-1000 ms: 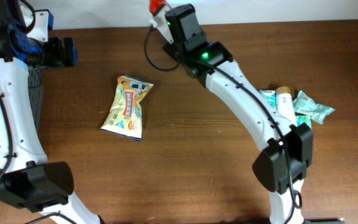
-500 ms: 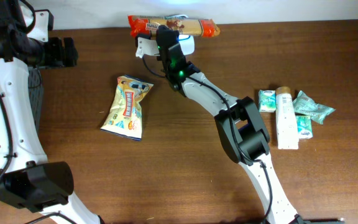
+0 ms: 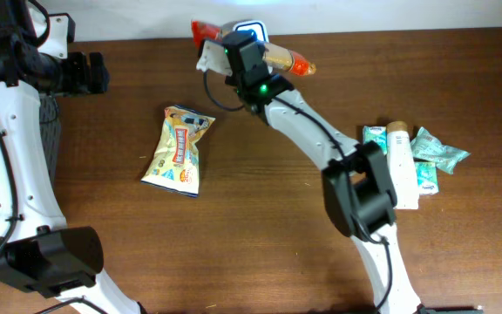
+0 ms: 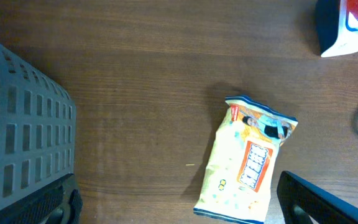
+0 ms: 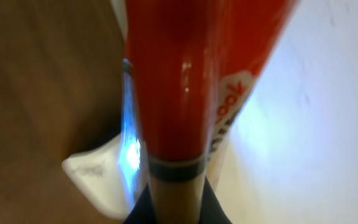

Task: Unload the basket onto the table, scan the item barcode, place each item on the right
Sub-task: 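Hold the pasta package's end up at the barcode scanner, then carry the pasta package right and release it beside the tissue packs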

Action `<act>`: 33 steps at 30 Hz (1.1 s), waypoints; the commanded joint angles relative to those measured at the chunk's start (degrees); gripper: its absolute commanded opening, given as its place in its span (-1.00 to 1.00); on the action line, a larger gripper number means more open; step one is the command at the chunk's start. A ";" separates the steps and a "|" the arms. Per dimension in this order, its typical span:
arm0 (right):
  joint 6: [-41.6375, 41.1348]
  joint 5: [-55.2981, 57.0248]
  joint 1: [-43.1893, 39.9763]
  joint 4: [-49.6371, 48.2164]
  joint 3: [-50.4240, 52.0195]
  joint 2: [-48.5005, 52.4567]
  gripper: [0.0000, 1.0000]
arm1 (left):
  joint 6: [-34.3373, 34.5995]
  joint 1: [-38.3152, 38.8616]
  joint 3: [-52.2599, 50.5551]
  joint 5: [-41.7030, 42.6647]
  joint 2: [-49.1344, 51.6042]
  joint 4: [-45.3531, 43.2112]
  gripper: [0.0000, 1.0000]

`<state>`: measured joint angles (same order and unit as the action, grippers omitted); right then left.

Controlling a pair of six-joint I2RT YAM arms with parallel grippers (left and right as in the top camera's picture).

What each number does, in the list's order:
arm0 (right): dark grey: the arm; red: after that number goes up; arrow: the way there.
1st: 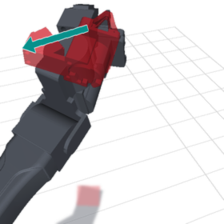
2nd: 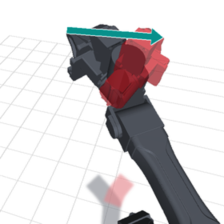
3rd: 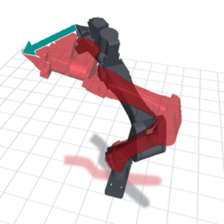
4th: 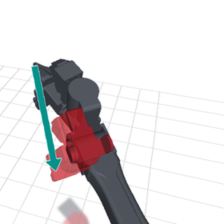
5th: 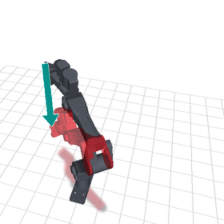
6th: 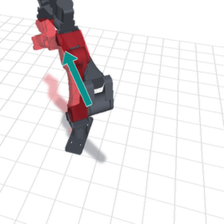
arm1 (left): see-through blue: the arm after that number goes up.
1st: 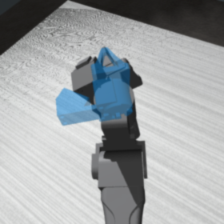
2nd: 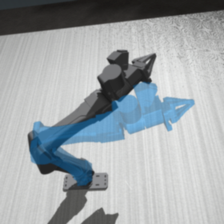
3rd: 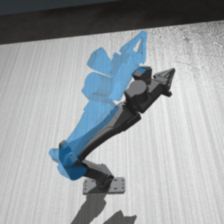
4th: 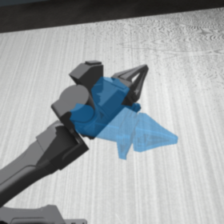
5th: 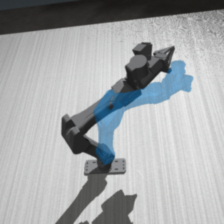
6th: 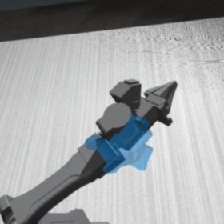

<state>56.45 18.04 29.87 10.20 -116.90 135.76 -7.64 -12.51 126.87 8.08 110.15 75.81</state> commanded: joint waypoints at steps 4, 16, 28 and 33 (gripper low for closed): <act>-43.06 0.35 -0.72 34.36 -2.32 -26.77 -0.92 | 0.50 -0.02 0.46 0.00 -0.24 -0.07 0.98; -59.60 -10.99 -23.50 62.93 19.76 -25.33 -0.92 | 0.50 -0.02 0.46 0.00 -0.24 -0.04 0.99; -52.41 -11.06 -30.73 56.15 22.14 -25.22 0.91 | 0.50 0.02 0.46 0.00 -0.24 -0.07 0.98; -52.37 -27.45 -29.62 59.45 16.13 -25.73 0.74 | 0.50 -0.02 0.46 0.00 -0.24 -0.04 0.98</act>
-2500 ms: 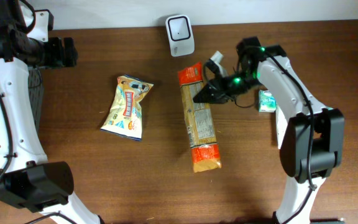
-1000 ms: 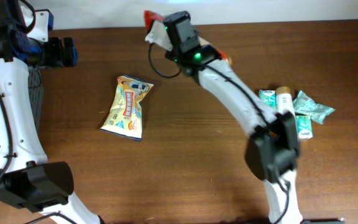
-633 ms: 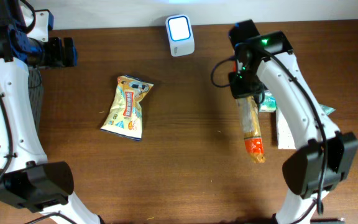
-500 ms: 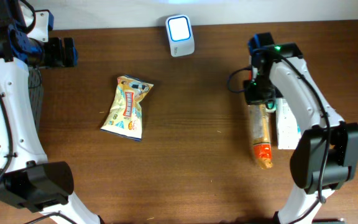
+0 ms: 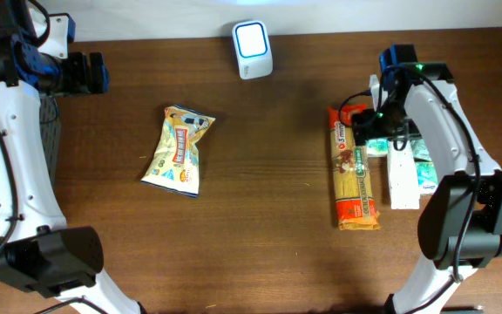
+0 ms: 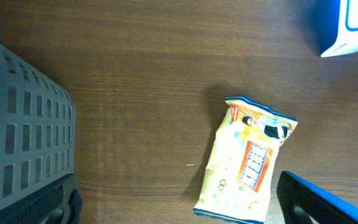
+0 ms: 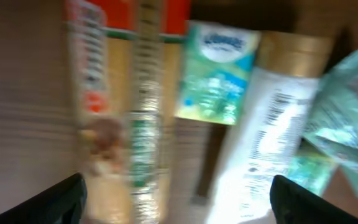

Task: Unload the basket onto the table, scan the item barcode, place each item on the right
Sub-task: 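Carry the pasta package right and release it beside the tissue packs, then reach to the yellow snack bag and grasp it with right gripper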

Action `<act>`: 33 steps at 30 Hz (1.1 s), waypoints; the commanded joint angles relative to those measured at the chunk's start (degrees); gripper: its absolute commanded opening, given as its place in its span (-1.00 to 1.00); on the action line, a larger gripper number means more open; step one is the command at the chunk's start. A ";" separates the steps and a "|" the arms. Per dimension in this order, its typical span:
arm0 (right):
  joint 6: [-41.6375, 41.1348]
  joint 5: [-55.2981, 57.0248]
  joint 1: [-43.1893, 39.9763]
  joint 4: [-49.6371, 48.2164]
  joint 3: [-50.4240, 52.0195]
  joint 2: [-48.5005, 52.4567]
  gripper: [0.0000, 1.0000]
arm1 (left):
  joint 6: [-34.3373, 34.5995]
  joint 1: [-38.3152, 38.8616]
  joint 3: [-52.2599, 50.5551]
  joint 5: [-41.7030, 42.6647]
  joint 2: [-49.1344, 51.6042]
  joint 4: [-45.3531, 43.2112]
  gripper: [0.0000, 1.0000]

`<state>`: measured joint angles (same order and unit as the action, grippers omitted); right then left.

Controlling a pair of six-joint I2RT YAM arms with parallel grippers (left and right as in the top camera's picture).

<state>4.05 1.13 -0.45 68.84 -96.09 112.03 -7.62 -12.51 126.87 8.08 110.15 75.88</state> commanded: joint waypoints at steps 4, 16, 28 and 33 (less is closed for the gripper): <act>-7.93 -24.94 9.88 -5.53 -6.40 -1.77 0.68 | 0.48 -0.02 0.46 0.00 -0.24 -0.11 0.98; -31.26 -22.97 39.60 -30.27 -6.01 14.25 0.61 | 0.48 -0.02 0.46 0.00 -0.24 -0.11 0.99; -32.00 -22.95 43.58 -42.36 -6.01 27.15 0.46 | 0.48 -0.04 0.46 0.00 -0.24 -0.11 0.98; -32.00 -22.99 43.58 -42.03 -5.97 28.20 -0.80 | 0.48 -0.02 0.46 0.00 -0.24 -0.11 0.98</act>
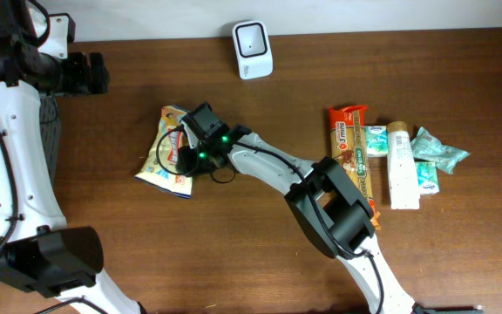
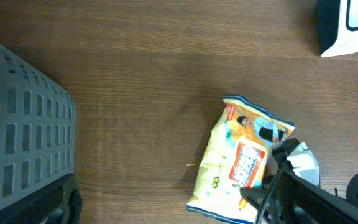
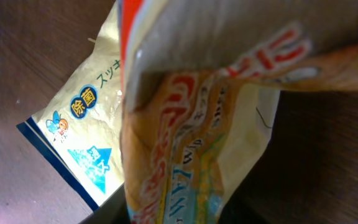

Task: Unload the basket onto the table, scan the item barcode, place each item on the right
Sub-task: 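Reach to the yellow snack bag and grasp it with right gripper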

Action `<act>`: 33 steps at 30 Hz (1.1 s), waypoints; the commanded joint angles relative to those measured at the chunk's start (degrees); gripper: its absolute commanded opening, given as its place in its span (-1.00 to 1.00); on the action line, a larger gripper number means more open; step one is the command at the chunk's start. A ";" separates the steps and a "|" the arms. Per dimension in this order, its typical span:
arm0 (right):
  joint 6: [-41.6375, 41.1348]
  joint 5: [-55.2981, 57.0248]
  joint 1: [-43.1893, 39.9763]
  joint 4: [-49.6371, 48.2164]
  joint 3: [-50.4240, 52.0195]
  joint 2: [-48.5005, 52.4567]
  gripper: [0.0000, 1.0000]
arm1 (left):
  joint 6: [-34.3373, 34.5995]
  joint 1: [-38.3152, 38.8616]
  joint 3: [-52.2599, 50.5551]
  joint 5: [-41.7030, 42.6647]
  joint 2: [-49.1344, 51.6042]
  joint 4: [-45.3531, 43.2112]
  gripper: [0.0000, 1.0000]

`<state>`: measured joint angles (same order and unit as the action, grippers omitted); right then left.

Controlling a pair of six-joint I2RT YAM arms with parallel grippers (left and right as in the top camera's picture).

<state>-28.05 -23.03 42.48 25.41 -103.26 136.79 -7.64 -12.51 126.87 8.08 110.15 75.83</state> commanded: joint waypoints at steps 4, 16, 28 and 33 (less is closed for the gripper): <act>0.13 0.92 0.44 4.55 0.83 3.15 -0.92 | 0.50 -0.02 0.46 0.00 -0.24 -0.07 0.98; 63.52 19.82 -3.69 55.54 -15.63 -0.96 -0.92 | 0.50 -0.02 0.46 0.00 -0.24 -0.07 0.98; 74.53 24.35 -6.78 56.72 -30.53 -1.18 -0.20 | 0.50 -0.02 0.46 0.00 -0.24 -0.07 0.98; 45.57 5.64 -8.76 61.46 -41.38 -1.16 -0.01 | 0.50 -0.02 0.46 0.00 -0.24 -0.07 0.98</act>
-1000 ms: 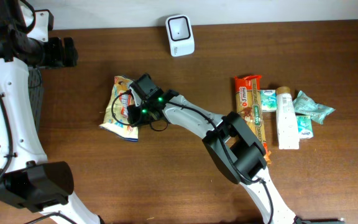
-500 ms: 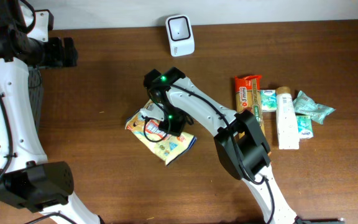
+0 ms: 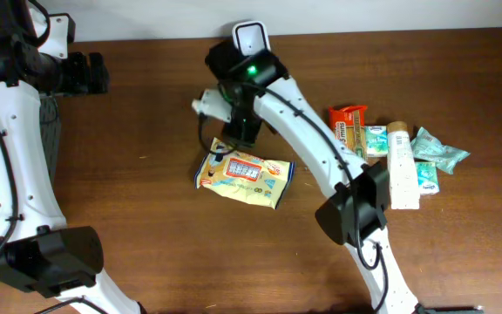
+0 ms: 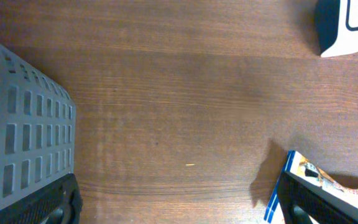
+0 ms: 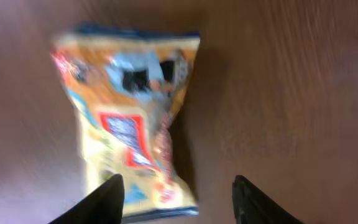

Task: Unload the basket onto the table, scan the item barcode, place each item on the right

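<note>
The yellow snack bag (image 3: 244, 173) lies flat on the brown table, its long side running left to right, below the white scanner (image 3: 249, 37). My right gripper (image 3: 238, 135) hangs just above the bag's far edge. In the blurred right wrist view the snack bag (image 5: 129, 118) sits ahead of the open right gripper (image 5: 179, 202), with nothing held. My left gripper (image 3: 94, 74) stays open at the far left. Only a corner of the snack bag (image 4: 306, 180) shows in the left wrist view.
An orange pasta pack (image 3: 347, 131), green tissue packs (image 3: 434, 157) and a white bottle (image 3: 401, 170) lie together at the right. A grey basket (image 4: 17, 124) stands at the table's left edge, beside the left gripper (image 4: 179, 205).
The snack bag was at the left middle with my right gripper on its lifted edge. It now lies further right, turned sideways, below the scanner. My right gripper is open above it.
My right gripper held the pasta pack up at the scanner. Then the pack lay among the items at the right with the gripper above them. Then the gripper was at the snack bag on the left. Now the bag lies near the middle, let go. The left arm stayed still.
</note>
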Action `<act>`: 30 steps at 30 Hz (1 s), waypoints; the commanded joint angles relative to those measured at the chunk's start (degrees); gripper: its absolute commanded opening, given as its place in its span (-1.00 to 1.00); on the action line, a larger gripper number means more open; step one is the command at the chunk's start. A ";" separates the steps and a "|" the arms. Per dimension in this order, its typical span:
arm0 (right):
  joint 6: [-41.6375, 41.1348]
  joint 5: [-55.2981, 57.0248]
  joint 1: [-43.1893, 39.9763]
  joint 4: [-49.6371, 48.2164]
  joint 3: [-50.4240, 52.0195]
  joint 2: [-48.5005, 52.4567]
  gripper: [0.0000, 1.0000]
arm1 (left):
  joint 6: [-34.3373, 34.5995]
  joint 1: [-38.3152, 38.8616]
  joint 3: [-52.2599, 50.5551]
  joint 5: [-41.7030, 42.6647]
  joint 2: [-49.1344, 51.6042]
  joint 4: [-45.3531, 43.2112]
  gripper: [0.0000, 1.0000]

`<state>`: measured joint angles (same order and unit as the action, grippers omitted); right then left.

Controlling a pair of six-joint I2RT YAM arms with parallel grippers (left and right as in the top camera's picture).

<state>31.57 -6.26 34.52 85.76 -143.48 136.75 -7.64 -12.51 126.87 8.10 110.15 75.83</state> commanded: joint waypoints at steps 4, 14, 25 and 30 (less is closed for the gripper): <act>-28.85 -16.00 0.17 -0.09 4.44 0.15 -0.61 | 0.50 -0.02 0.46 -0.02 -0.24 -0.07 0.98; -53.57 -7.39 2.36 -35.87 40.54 0.26 -0.35 | 0.50 -0.02 0.46 -0.02 -0.24 -0.07 0.98; -43.78 -8.28 -4.28 -12.22 10.67 -12.74 0.46 | 0.50 -0.02 0.46 -0.02 -0.24 -0.07 0.98; -42.49 -8.35 -9.49 2.67 9.44 -21.86 0.47 | 0.50 -0.02 0.46 -0.02 -0.24 -0.07 0.99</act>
<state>-12.91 -14.85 26.13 84.38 -134.37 114.69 -7.62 -12.51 126.87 8.10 110.15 75.85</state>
